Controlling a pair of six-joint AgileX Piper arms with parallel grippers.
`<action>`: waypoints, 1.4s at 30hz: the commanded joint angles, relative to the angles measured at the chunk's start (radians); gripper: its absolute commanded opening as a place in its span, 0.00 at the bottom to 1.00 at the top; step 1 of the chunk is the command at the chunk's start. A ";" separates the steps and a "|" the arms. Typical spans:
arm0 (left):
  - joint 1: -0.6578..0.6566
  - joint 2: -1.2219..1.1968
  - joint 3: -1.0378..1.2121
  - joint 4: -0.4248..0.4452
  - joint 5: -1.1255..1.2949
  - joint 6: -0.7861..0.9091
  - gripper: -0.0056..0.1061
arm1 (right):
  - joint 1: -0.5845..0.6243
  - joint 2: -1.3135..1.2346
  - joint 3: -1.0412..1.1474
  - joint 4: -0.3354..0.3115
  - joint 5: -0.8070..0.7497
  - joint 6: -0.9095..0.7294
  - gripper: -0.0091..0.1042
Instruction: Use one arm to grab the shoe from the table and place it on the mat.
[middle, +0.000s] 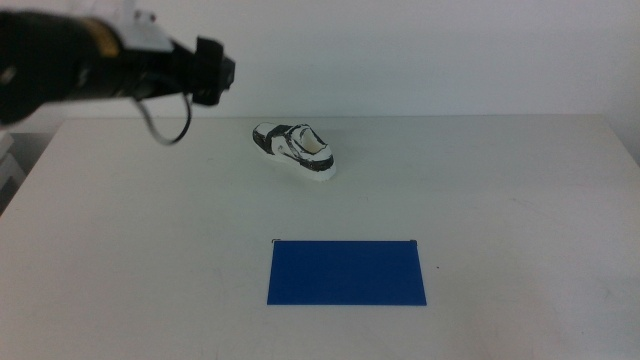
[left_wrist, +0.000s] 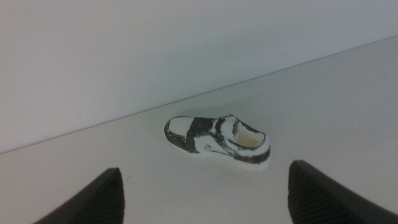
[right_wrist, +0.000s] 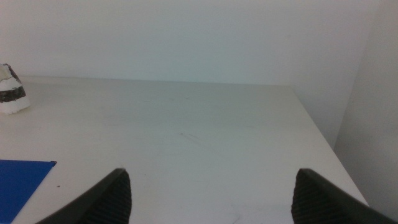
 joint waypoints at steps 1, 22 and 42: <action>-0.008 0.042 -0.127 -0.009 0.000 -0.004 0.84 | 0.003 -0.020 -0.010 -0.008 -0.079 -0.013 0.67; -0.008 0.451 -0.537 -0.017 0.128 -0.164 0.84 | 0.003 -0.020 -0.010 -0.008 -0.079 -0.013 0.67; -0.006 0.510 -0.580 0.057 0.106 -0.295 0.84 | 0.003 -0.020 -0.010 -0.008 -0.079 -0.013 0.67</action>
